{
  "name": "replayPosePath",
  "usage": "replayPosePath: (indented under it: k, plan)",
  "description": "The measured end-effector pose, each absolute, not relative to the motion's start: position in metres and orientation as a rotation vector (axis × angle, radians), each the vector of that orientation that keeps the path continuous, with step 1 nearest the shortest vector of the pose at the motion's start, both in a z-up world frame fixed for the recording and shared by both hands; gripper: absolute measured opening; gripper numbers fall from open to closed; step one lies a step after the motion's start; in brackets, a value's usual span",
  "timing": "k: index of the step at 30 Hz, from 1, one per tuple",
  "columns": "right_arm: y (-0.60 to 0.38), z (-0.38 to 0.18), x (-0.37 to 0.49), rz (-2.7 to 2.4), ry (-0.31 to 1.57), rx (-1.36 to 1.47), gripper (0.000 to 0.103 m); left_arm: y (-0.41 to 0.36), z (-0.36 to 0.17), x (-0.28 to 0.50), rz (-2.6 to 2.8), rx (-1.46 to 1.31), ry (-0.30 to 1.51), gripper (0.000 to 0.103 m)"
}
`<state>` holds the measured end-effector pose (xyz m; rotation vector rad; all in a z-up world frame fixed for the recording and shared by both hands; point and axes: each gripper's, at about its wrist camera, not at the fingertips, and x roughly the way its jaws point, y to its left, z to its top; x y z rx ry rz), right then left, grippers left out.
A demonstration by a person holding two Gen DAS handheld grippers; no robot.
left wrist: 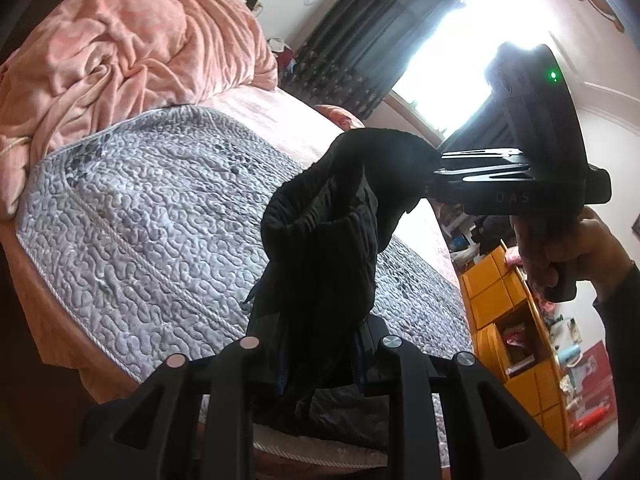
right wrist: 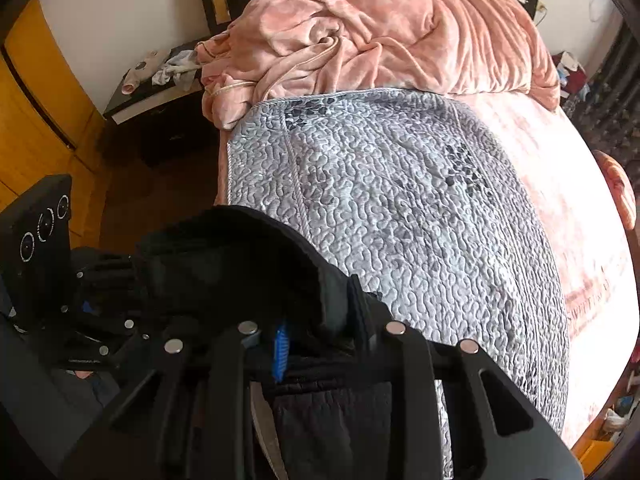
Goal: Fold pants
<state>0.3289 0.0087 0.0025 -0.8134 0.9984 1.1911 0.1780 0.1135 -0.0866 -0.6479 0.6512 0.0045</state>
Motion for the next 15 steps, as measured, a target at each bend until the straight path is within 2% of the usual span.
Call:
replayPosePath:
  k: [15]
  plan:
    - [-0.057,0.012,0.325,1.097,0.96,-0.775,0.025,0.051,-0.071,0.186,-0.091,-0.521,0.666,0.024]
